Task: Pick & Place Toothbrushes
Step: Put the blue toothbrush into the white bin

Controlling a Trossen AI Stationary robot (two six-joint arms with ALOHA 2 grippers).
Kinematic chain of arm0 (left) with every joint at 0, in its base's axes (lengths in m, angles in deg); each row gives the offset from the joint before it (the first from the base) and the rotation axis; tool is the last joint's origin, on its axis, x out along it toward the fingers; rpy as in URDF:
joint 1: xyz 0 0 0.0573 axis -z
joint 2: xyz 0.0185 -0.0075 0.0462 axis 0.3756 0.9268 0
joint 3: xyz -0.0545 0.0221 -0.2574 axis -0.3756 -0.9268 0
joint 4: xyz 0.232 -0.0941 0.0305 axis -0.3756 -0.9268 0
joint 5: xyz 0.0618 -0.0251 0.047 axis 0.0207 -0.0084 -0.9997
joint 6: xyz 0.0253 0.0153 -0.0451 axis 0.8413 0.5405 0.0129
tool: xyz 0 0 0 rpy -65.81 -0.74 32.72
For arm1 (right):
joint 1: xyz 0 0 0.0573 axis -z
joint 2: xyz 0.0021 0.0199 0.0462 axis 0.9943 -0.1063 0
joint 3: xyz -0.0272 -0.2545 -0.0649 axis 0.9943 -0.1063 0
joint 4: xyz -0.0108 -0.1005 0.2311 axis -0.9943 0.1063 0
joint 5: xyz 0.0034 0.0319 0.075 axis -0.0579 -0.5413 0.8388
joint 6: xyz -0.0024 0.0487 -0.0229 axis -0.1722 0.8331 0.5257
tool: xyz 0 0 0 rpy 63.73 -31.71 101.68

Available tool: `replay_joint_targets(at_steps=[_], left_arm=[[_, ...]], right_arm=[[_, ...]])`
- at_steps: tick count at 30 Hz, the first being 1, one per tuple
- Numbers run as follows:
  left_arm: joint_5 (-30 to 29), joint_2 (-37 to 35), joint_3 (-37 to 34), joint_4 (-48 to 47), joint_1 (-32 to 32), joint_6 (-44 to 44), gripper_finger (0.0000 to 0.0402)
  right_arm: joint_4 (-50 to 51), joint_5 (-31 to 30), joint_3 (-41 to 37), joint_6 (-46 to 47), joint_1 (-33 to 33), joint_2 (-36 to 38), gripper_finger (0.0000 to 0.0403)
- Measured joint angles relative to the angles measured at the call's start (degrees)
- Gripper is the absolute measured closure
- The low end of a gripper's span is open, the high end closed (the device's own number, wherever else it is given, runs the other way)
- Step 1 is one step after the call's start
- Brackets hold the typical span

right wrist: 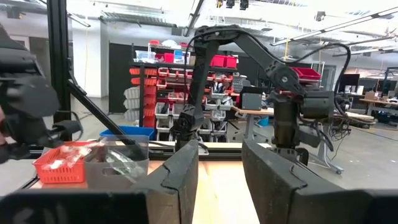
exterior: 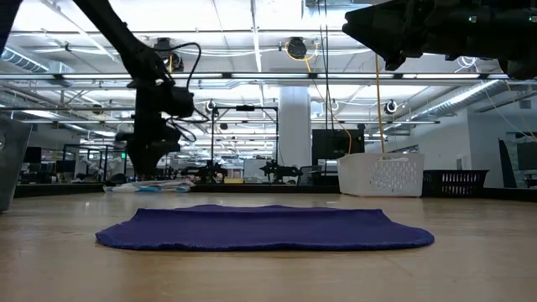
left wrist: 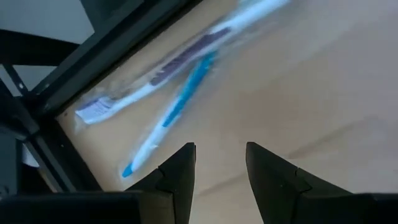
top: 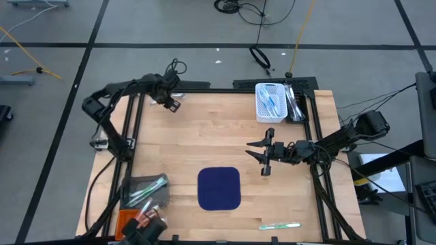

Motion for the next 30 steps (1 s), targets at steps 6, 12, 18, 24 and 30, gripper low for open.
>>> replay_joint_targets(at_steps=[6, 12, 18, 24, 30], left_arm=[[-0.2, 2.3, 0.0, 2.3, -3.2, 1.7, 0.0257], [-0.1, 3.8, 0.0, 4.0, -5.2, 4.2, 0.0257], [1.9, 4.8, 0.0, 4.1, -6.5, 5.3, 0.0257], [2.2, 4.8, 0.0, 3.9, -6.5, 7.2, 0.0270], [0.9, 4.8, 0.0, 4.0, -6.5, 10.0, 0.0365]], right_arm=[[0.0, 0.0, 0.0, 0.0, 0.0, 0.0, 0.0287], [0.1, -0.1, 0.0, 0.0, 0.0, 0.0, 0.0287], [0.3, -0.1, 0.0, -0.2, 0.4, 0.0, 0.0287], [0.5, -0.1, 0.0, 0.0, 1.5, 0.0, 0.0287], [1.0, -0.1, 0.0, 0.2, 1.8, 0.0, 0.0287]])
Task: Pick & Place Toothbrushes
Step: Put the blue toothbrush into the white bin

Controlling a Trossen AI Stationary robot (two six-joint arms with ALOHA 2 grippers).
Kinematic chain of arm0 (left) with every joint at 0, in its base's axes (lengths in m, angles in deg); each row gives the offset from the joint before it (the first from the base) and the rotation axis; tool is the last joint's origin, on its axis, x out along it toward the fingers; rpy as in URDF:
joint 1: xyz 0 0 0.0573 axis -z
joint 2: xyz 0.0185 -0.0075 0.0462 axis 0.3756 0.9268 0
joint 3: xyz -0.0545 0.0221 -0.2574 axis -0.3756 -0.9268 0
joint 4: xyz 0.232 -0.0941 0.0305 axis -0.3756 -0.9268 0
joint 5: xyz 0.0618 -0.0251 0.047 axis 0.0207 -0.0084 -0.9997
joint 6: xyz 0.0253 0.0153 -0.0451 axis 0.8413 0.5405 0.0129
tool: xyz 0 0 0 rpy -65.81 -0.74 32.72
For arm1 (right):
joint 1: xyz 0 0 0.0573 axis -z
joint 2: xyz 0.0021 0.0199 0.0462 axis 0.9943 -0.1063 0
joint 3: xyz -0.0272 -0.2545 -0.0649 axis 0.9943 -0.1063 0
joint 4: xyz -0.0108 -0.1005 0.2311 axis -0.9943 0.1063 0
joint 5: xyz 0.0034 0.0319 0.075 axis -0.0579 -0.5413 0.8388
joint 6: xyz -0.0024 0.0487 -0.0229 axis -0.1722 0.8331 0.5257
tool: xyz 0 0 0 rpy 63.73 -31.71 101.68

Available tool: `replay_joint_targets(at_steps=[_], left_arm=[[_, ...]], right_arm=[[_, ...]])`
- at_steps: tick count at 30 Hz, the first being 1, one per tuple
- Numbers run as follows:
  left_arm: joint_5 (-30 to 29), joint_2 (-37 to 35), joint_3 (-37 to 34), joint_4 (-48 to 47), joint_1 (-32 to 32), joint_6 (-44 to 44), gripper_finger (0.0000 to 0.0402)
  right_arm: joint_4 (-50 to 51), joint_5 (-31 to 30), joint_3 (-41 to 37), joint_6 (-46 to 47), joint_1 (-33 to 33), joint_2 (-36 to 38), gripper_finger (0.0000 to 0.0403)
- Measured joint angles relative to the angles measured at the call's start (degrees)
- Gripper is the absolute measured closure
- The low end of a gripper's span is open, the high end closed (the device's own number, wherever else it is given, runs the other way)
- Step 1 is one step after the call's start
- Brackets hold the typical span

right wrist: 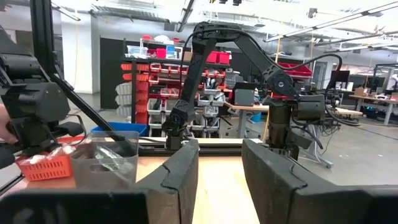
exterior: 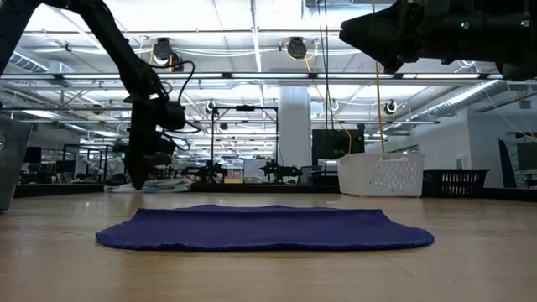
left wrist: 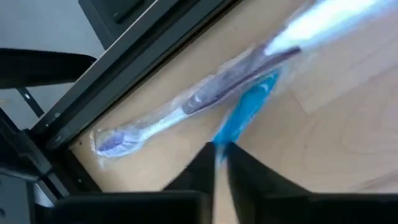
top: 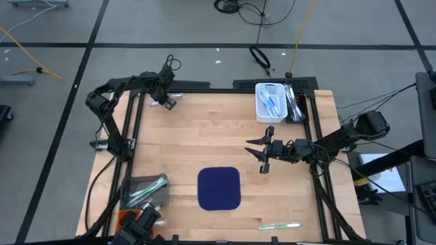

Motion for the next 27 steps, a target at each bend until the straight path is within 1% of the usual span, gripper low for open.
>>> replay_joint_targets(at_steps=[1, 2, 6, 14, 21, 27], left_arm=[[-0.4, 0.0, 0.0, 0.0, 0.0, 0.3, 0.0382], [-0.8, 0.0, 0.0, 0.0, 0.0, 0.4, 0.0391], [-1.1, -0.1, 0.0, -0.5, 0.0, 0.7, 0.0399], [-1.2, -2.8, 0.0, -3.6, 1.1, 1.4, 0.0401], [-1.3, -7.8, 0.0, -5.1, 3.3, 1.1, 0.0401], [0.7, -12.1, 0.0, -8.3, 6.4, -1.0, 0.0402]], right_arm=[[0.0, 0.0, 0.0, 0.0, 0.0, 0.0, 0.0287], [0.0, 0.0, 0.0, 0.0, 0.0, 0.0, 0.0287], [0.0, 0.0, 0.0, 0.0, 0.0, 0.0, 0.0287], [-0.1, 0.0, 0.0, 0.0, 0.2, 0.0, 0.0287], [0.1, 0.1, 0.0, 0.0, 1.3, 0.0, 0.0287], [0.1, 0.1, 0.0, 0.0, 2.3, 0.0, 0.0287]])
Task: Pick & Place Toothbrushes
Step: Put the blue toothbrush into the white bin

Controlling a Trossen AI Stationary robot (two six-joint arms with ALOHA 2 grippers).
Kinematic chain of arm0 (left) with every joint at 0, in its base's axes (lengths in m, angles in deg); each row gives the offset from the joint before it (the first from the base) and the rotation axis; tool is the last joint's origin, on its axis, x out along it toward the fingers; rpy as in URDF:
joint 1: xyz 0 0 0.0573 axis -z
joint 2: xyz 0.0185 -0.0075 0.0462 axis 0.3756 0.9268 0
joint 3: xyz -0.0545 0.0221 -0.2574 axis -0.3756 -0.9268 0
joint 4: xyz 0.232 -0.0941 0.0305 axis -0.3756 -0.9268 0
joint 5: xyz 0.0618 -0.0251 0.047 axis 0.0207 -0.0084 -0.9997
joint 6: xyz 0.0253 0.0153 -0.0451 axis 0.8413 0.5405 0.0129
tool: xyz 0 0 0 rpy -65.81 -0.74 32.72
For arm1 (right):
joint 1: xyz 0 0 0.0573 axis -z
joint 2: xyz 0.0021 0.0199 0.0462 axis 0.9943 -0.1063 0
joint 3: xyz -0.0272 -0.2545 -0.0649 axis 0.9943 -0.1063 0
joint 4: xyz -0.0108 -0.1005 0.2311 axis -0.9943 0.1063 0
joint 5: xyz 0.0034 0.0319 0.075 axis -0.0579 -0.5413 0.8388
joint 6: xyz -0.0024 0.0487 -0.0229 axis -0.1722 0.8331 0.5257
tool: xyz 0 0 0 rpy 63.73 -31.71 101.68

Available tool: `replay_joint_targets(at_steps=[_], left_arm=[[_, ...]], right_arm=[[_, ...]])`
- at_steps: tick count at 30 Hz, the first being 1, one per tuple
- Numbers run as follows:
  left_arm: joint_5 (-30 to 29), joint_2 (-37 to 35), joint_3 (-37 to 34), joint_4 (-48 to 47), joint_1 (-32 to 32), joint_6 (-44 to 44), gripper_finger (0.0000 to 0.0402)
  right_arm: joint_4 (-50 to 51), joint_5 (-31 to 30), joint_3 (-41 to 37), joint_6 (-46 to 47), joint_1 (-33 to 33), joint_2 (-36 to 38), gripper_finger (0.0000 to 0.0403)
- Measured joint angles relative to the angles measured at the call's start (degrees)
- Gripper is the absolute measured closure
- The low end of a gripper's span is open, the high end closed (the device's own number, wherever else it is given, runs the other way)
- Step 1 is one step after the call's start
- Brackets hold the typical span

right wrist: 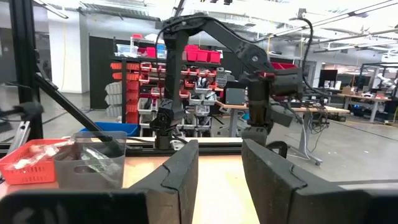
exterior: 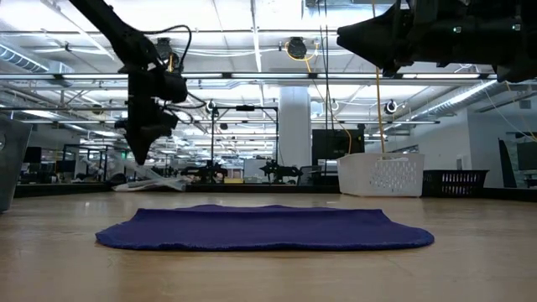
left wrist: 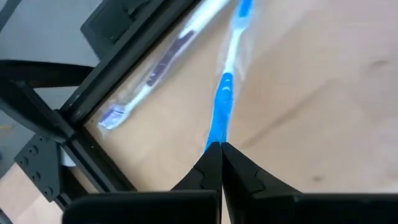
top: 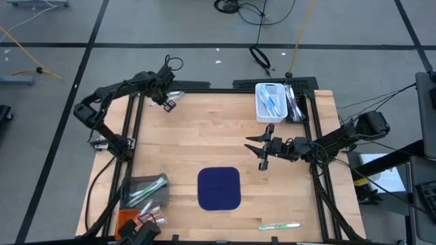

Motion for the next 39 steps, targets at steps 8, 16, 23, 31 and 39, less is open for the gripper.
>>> replay_joint_targets(at_steps=[8, 16, 23, 31, 39], left_arm=[[2.7, -5.5, 0.0, -2.2, 5.9, -2.0, 0.0402], [5.8, -10.2, 0.0, -2.0, 12.3, -7.0, 0.0401], [7.9, -12.0, 0.0, -1.7, 19.3, -10.6, 0.0401], [3.4, -9.7, 0.0, -2.1, 25.9, -8.7, 0.0397], [3.9, -2.6, 0.0, -2.2, 24.7, -8.3, 0.0310]], right_arm=[[0.3, 0.0, 0.0, 1.5, 0.7, 0.0, 0.0287], [1.3, 0.0, 0.0, 1.7, 0.7, 0.0, 0.0287], [1.7, 0.0, 0.0, 1.8, 0.7, 0.0, 0.0287], [2.3, 0.0, 0.0, 3.0, 0.7, 0.0, 0.0287], [2.7, 0.0, 0.0, 3.0, 0.7, 0.0, 0.0287]])
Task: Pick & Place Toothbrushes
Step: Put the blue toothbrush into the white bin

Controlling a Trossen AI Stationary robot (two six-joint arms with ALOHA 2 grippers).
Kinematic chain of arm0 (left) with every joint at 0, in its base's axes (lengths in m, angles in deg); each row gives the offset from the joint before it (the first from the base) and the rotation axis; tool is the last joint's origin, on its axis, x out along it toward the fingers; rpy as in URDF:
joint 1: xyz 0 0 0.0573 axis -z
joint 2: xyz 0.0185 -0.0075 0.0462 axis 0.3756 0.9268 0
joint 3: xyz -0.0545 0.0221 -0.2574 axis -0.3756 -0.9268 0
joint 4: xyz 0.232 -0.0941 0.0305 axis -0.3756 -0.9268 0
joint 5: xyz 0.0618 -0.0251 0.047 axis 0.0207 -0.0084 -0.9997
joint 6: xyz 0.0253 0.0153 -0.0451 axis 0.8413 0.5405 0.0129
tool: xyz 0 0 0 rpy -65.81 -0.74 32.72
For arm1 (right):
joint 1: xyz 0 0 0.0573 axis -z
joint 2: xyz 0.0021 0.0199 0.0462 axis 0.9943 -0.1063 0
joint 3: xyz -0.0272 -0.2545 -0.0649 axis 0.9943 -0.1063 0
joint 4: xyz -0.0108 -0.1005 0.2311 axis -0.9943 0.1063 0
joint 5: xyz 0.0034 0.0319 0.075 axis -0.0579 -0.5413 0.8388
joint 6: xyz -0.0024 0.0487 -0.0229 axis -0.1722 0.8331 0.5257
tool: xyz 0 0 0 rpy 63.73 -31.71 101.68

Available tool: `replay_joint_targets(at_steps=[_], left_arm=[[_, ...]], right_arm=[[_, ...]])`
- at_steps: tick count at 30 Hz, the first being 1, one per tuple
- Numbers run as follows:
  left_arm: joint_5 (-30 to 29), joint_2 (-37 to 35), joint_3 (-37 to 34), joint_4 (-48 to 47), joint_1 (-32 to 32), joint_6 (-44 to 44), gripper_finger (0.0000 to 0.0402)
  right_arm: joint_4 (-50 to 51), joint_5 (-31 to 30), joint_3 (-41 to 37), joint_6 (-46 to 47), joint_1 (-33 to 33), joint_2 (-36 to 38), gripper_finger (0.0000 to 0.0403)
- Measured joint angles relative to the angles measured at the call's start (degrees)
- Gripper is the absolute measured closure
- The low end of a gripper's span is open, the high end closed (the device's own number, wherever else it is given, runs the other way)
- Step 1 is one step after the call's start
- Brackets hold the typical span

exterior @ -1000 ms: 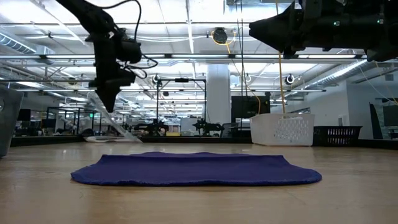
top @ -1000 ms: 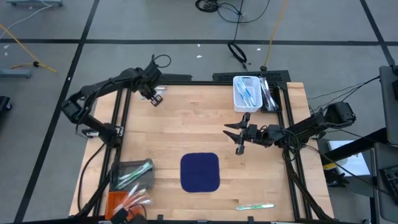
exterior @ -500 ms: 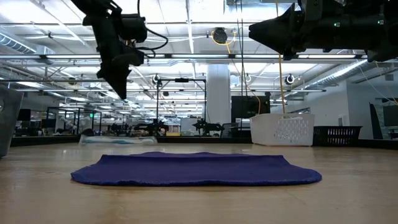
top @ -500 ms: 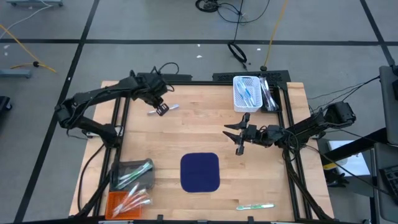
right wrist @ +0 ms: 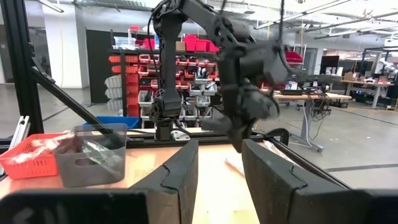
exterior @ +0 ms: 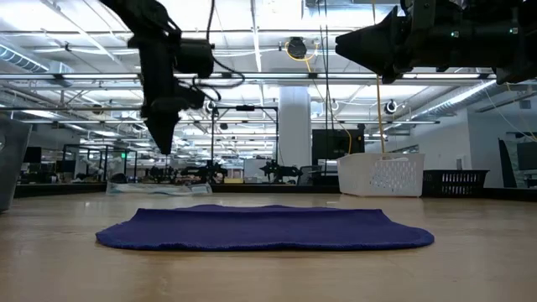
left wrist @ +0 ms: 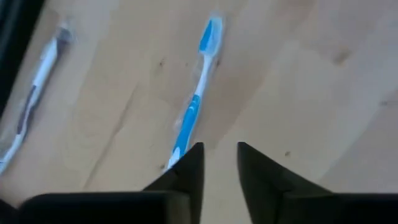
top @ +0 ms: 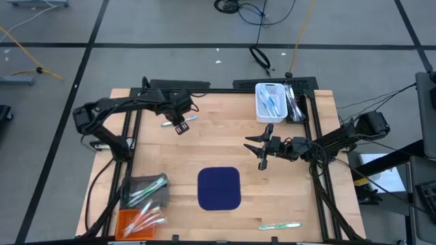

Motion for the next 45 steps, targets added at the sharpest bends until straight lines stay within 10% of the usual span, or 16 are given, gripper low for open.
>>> replay_joint_targets(at_steps=[13, 33, 45], left_arm=[[-0.8, 12.6, 0.0, 0.2, -1.5, 2.8, 0.0214], [-8.6, 14.0, 0.0, 1.8, -3.5, 5.1, 0.0215], [0.2, 15.7, 0.1, 3.6, -7.5, 5.5, 0.0232]], right_arm=[[0.3, 0.0, 0.0, 0.0, 0.0, 0.0, 0.0287], [1.2, 0.0, 0.0, 1.3, 0.0, 0.0, 0.0287], [1.2, 0.0, 0.0, 1.3, -0.1, 0.0, 0.0287]])
